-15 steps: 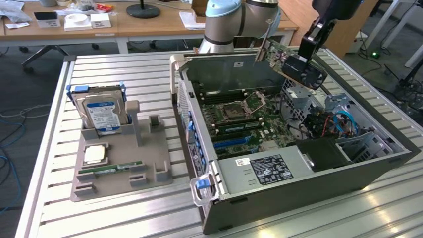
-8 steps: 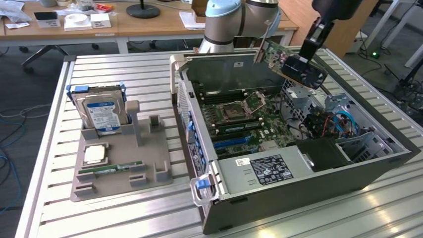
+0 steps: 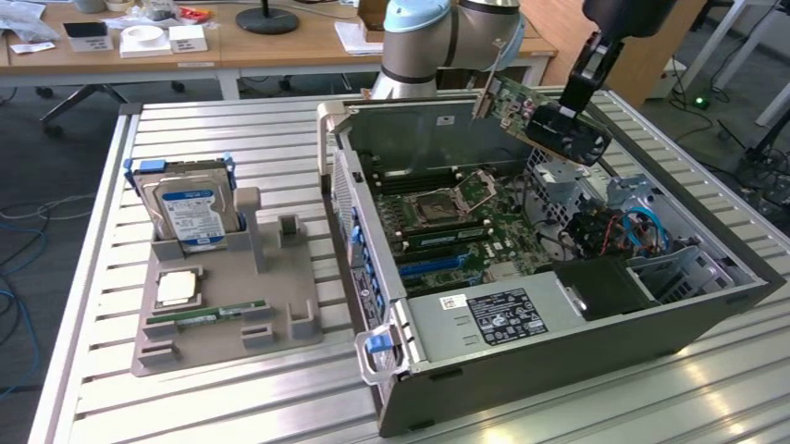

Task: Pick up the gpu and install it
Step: 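Insert the gpu into the slot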

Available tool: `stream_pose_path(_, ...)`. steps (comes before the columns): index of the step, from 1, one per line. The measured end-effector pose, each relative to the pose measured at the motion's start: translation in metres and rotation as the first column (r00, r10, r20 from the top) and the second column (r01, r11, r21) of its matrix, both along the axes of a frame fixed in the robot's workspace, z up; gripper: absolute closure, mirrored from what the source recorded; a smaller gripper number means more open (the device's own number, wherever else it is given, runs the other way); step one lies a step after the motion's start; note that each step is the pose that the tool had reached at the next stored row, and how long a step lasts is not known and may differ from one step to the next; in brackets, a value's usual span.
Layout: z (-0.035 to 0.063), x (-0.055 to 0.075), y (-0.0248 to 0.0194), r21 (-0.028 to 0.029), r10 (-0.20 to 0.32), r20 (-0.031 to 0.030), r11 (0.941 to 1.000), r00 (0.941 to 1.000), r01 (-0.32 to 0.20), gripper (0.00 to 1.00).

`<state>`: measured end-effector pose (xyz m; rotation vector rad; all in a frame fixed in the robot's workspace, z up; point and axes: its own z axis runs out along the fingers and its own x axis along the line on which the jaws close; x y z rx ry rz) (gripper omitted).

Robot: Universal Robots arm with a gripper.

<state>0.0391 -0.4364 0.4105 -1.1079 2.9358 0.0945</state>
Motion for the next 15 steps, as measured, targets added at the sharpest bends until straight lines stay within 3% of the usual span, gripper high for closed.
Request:
stream_pose_path(6,0.0,0.0,0.0,0.0,0.007,0.0,1.0,1.0,-0.007,0.73)
stream_pose_path(15,-0.0001,0.0,0.0,0.0,0.099,0.0,0.9951,0.9951,-0.099,0.73)
